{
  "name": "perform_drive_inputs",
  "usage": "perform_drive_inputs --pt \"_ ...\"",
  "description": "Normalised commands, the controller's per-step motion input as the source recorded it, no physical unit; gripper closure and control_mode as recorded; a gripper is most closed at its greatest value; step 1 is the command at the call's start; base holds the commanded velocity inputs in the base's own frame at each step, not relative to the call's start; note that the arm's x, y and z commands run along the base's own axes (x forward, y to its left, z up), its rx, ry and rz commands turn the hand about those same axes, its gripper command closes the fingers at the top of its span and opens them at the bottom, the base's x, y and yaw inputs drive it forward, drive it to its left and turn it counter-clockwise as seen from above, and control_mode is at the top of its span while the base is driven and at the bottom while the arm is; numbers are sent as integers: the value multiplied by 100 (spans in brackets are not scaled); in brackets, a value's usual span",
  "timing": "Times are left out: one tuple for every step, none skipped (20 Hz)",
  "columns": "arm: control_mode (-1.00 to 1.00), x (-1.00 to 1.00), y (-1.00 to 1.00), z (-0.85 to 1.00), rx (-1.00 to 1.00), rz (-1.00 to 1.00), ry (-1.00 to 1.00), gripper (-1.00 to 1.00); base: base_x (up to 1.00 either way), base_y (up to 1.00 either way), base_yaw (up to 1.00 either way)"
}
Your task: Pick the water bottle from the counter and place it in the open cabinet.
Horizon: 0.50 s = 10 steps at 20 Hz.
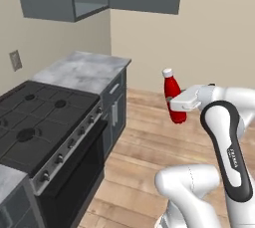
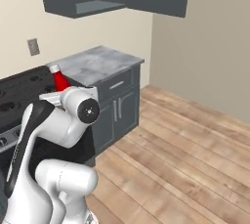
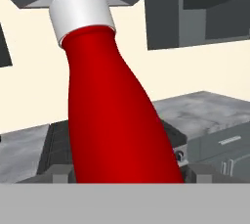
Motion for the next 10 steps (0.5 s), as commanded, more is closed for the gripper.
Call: perform_drive_inputs --pt "100 0 0 0 0 0 0 100 84 -7 1" --pt "100 0 0 0 0 0 0 100 85 -7 2" --pt "100 0 0 0 0 0 0 100 85 -7 2" --pt "100 0 0 0 0 0 0 100 85 -6 3" --pt "100 0 0 0 0 0 0 100 85 -6 3" --pt "100 0 0 0 0 0 0 100 85 -6 4" --pt "100 0 0 0 0 0 0 100 86 -5 4" --pt "100 0 0 0 0 0 0 100 87 -5 4" --pt "100 0 0 0 0 0 0 100 87 -5 4" --pt "100 0 0 0 0 0 0 100 87 -4 4"
